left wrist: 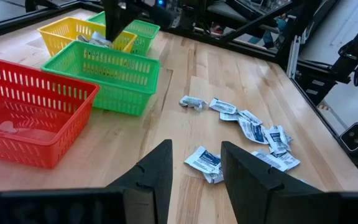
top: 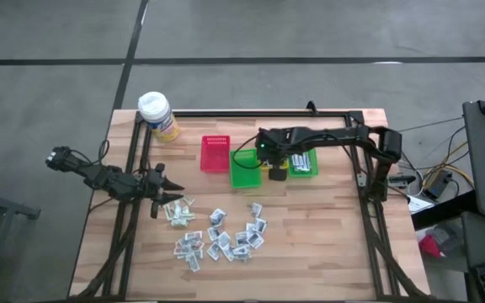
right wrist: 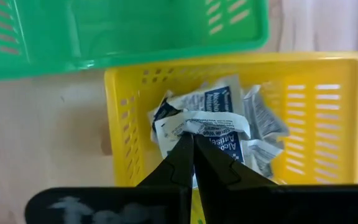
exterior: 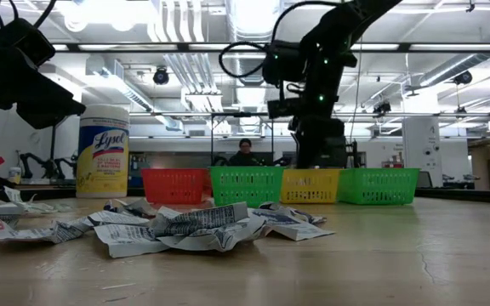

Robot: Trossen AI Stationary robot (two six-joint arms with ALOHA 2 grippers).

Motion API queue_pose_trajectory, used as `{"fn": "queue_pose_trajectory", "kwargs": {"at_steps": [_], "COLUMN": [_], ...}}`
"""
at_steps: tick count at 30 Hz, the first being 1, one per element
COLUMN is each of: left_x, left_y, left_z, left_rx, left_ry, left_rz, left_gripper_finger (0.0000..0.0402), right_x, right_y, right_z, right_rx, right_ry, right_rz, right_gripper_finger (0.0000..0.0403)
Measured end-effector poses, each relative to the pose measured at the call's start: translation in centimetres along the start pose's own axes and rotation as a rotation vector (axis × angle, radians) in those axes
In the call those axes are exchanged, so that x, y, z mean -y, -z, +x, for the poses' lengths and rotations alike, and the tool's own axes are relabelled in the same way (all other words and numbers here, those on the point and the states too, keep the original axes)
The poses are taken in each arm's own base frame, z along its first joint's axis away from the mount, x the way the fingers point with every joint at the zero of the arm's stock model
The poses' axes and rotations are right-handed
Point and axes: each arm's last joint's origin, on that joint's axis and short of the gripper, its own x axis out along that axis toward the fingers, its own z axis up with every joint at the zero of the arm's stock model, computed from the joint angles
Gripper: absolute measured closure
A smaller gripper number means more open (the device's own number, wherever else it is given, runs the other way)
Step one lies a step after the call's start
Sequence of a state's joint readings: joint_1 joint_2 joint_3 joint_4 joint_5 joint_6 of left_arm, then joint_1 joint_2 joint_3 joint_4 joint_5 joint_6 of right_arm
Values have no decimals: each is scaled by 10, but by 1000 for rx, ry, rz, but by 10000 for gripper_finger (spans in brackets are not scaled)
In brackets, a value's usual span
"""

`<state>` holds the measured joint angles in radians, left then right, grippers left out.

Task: Pick & Place First Aid Supplies
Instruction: Put the alcohol pad into the yellow basket

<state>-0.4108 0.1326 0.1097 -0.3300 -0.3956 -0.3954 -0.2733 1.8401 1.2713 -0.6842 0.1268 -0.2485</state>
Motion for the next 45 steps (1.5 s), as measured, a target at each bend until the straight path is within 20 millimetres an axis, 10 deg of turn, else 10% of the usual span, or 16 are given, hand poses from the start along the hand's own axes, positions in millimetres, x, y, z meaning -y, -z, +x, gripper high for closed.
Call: {"fn": "queue_pose_trajectory", "kwargs": {"at_steps": [22,45], "left_x": [0,0], "left_y": [0,0], "left_z": [0,0], "left_rx": [1,2], "left_ry": [-4,-6], "left_rz": [-1,0], "left_gripper_finger": [271,271], "right_x": [5,14], "right_y": [1,0], "right_z": [8,4], "right_rx": [-15,-31], "right_ry": [2,34], "right_rz": [-7,16], "right_gripper_finger": [393,297]}}
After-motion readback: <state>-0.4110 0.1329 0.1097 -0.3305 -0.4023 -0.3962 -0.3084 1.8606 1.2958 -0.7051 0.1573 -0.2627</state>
